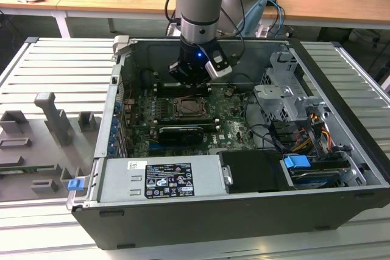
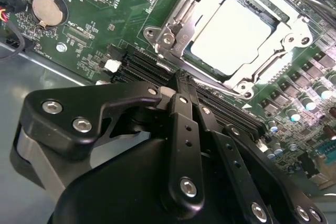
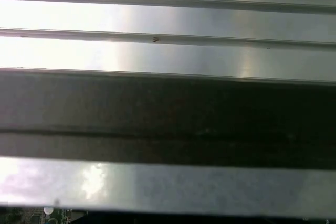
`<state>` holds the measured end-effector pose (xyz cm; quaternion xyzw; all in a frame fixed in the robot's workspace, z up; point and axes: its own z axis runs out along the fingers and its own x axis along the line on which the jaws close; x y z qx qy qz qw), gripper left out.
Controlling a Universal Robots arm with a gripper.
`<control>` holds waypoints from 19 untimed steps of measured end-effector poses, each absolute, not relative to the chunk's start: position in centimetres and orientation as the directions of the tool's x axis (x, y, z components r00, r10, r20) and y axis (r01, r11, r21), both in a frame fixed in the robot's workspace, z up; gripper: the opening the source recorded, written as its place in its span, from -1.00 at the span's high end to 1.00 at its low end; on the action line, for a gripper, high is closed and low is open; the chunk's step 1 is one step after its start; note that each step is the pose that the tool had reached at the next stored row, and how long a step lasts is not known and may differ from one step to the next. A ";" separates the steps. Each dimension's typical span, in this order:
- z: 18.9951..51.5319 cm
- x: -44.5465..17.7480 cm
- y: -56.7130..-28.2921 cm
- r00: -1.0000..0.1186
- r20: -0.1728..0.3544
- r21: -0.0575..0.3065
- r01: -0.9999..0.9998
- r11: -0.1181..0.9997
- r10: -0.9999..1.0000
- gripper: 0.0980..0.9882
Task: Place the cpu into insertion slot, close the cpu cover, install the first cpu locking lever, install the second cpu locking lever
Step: 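Install the first cpu locking lever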
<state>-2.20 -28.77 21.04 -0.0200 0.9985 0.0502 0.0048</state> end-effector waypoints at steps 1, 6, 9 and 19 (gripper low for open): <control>21.0 -2.1 -28.8 -0.999 -0.012 0.100 -0.042 0.994 -0.041 0.98; 20.9 -2.0 -28.8 -0.999 -0.012 0.102 -0.051 0.994 -0.050 0.98; 20.7 -1.7 -28.8 -0.998 -0.012 0.102 -0.056 0.993 -0.055 0.98; 20.4 -1.7 -28.8 -0.998 -0.012 0.102 -0.065 0.993 -0.064 0.98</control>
